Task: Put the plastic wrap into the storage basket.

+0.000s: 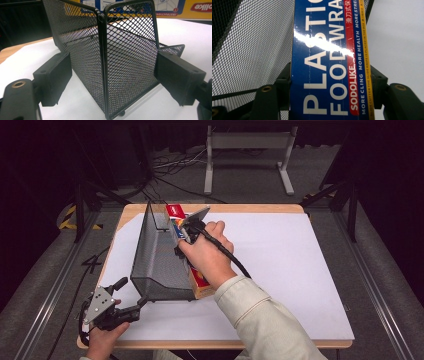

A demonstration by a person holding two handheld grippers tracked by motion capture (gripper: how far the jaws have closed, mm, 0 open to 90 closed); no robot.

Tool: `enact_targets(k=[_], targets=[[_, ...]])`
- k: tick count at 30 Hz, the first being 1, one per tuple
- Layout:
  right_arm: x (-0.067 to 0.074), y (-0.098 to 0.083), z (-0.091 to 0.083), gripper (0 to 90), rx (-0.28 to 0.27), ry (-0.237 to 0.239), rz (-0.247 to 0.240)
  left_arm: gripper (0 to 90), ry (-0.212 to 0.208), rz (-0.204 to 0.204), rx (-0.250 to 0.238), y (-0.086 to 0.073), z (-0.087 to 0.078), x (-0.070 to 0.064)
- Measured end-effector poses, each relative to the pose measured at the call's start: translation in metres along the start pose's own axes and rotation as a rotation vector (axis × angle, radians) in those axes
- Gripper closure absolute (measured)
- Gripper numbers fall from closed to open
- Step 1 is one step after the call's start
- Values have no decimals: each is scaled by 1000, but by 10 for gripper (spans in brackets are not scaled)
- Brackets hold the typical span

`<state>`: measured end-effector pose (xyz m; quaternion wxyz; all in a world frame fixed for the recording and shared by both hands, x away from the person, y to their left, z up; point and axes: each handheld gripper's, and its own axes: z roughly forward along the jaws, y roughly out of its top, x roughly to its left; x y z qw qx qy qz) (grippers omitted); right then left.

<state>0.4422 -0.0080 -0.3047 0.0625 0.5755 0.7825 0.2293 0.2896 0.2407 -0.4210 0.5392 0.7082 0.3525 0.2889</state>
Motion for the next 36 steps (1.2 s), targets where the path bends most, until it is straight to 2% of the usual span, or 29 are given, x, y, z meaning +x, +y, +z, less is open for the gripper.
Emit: enact_targets(k=[12, 28, 36], targets=[[11, -1, 19, 396, 21, -18, -27, 160, 7, 2, -6, 0, -3, 0], [16, -1, 37, 394, 72, -60, -37, 161, 14, -2, -15, -1, -7, 1], [17, -1, 42, 392, 100, -63, -45, 161, 15, 15, -6, 0, -6, 0]])
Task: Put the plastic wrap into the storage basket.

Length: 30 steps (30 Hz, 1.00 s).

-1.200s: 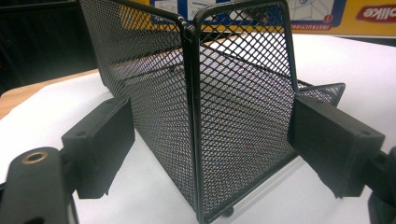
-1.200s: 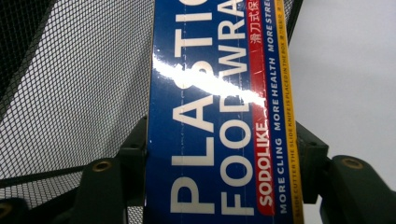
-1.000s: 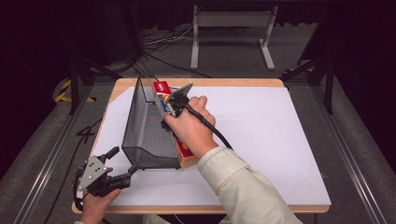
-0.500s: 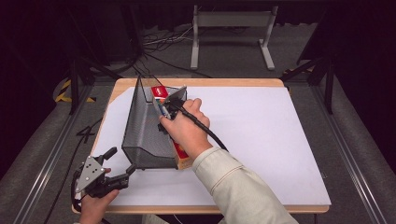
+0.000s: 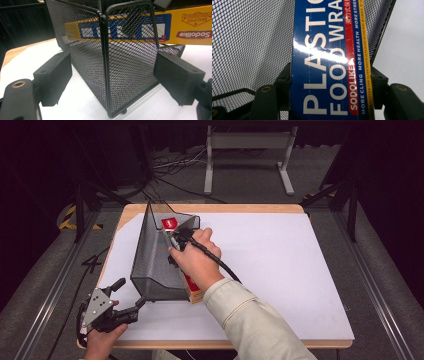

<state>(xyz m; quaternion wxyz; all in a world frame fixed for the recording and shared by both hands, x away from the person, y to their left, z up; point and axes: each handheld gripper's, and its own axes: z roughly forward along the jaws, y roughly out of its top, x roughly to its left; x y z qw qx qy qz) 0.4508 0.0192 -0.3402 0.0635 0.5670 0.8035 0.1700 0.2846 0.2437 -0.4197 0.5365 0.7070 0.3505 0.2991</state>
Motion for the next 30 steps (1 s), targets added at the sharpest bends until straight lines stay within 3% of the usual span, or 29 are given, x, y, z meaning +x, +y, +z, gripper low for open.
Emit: enact_targets(k=[9, 15, 23, 30], targets=[[-5, 3, 4, 389, 46, -30, -14, 161, -5, -5, 3, -1, 1, 0], [-4, 2, 4, 374, 31, -44, -34, 160, -10, -8, 10, -1, 2, 0], [-2, 1, 6, 260, 38, -40, -73, 160, -11, -9, 12, -1, 3, 0], [-3, 1, 1, 210, -13, -22, -76, 160, -11, -4, 21, -1, 4, 0]])
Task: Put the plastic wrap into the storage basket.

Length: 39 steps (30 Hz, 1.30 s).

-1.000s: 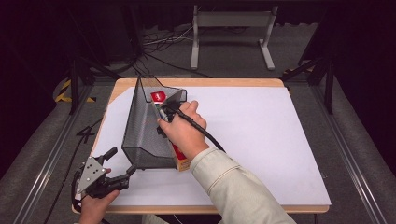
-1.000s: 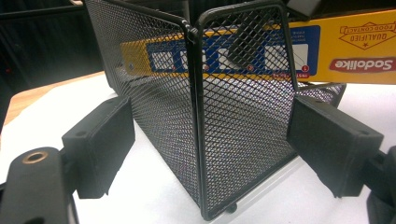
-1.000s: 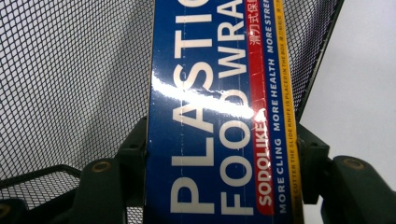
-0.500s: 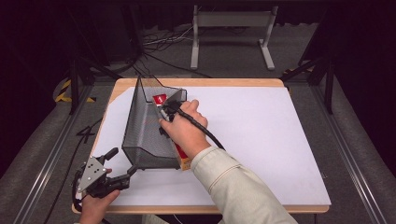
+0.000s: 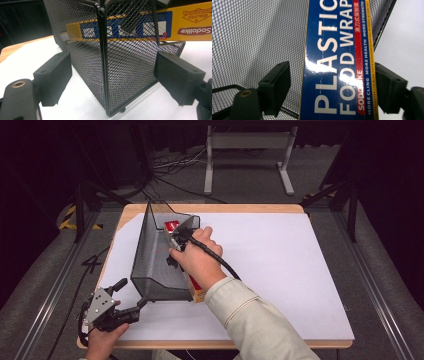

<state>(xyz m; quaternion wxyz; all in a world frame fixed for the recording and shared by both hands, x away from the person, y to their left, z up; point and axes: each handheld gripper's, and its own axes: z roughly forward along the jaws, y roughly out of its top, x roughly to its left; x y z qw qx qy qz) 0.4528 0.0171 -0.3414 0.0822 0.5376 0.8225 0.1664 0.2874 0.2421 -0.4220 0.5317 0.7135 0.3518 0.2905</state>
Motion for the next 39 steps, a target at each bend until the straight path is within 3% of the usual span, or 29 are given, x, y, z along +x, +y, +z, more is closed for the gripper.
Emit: enact_targets(k=[5, 9, 21, 32, 39], targets=[[0, -1, -7, 190, -55, 15, -24, 160, 2, -10, -6, 1, 2, 0], [-3, -3, -18, 186, -99, 31, -36, 160, -2, 7, 7, 1, 5, 0], [-30, -18, -62, 183, -308, 130, -81, 160, 8, -3, 9, 0, 3, 0], [-50, -29, -84, 190, -389, 155, -74, 161, 13, -6, 7, -2, 3, 2], [-65, -42, -94, 190, -429, 145, -88, 161, 11, -4, 11, -1, 4, 1]])
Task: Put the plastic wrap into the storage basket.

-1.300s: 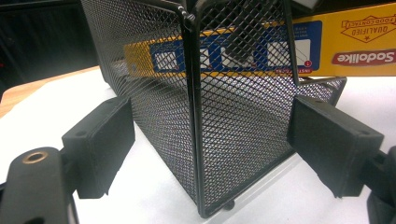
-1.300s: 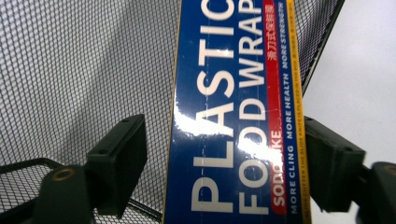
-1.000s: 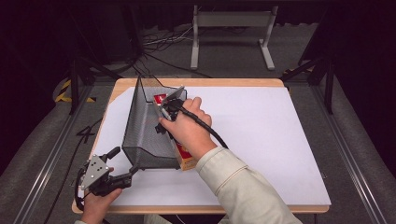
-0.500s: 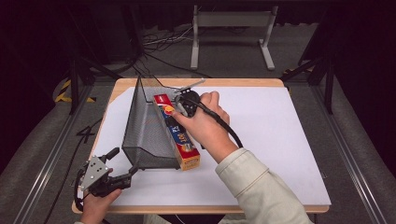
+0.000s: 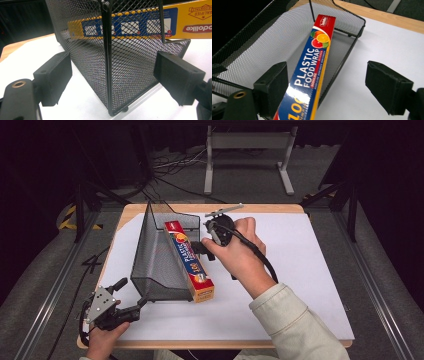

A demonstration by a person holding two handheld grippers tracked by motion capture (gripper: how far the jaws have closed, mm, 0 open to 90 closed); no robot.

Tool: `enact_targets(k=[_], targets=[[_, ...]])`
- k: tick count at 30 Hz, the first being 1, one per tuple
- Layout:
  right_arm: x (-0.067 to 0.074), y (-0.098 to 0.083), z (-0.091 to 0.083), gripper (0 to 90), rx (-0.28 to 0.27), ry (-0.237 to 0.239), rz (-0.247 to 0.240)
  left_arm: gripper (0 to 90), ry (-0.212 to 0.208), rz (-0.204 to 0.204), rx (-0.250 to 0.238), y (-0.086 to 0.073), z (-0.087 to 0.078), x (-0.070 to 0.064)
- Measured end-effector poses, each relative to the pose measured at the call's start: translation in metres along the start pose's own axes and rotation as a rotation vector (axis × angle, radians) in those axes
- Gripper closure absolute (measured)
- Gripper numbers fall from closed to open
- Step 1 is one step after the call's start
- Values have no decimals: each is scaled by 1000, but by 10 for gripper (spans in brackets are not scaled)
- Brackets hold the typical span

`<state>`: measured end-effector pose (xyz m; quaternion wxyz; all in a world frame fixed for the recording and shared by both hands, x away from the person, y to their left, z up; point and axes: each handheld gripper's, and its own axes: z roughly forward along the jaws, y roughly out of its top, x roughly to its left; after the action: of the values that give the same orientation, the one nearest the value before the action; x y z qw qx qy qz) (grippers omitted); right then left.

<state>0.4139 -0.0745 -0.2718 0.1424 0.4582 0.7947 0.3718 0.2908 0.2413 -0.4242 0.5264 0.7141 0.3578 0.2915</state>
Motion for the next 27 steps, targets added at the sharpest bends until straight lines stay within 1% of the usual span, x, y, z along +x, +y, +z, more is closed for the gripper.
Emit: enact_targets(k=[4, 6, 8, 11, 12, 13, 14, 16, 19, 20, 22, 24, 25, 27], targets=[[-12, -8, -10, 190, -24, 1, -11, 161, 0, -3, 2, 0, 0, 0], [-17, -11, -15, 190, -32, 11, -6, 161, 2, -5, 1, -1, 0, 0], [-24, -16, -21, 190, -52, 28, -19, 161, 3, -6, 2, -1, 0, 1], [-31, -22, -30, 189, -66, 32, -23, 161, 3, -6, 4, -1, 0, 1], [-31, -22, -30, 189, -66, 32, -23, 161, 3, -6, 5, -1, 0, 1], [-34, -24, -32, 189, -66, 30, -27, 161, 3, -6, 5, -1, 0, 0], [-38, -26, -34, 185, -68, 25, -38, 161, 3, -6, 7, -1, 0, 0], [-46, -30, -38, 184, -68, 16, -45, 161, 3, -6, 6, -1, 0, 0], [-60, -34, -46, 185, -107, 32, -68, 161, 5, -7, 7, -1, 0, 0], [-64, -36, -49, 185, -112, 35, -72, 161, 5, -7, 7, -1, 0, 0], [-71, -40, -54, 185, -120, 29, -84, 161, 8, -8, 9, -1, -1, 0], [-82, -47, -63, 185, -133, 18, -90, 161, 8, -9, 7, -2, -1, 1], [-82, -47, -63, 185, -133, 18, -90, 161, 8, -9, 7, -2, -1, 1], [-91, -52, -71, 184, -144, 13, -95, 161, 7, -10, 10, -2, -1, 1]])
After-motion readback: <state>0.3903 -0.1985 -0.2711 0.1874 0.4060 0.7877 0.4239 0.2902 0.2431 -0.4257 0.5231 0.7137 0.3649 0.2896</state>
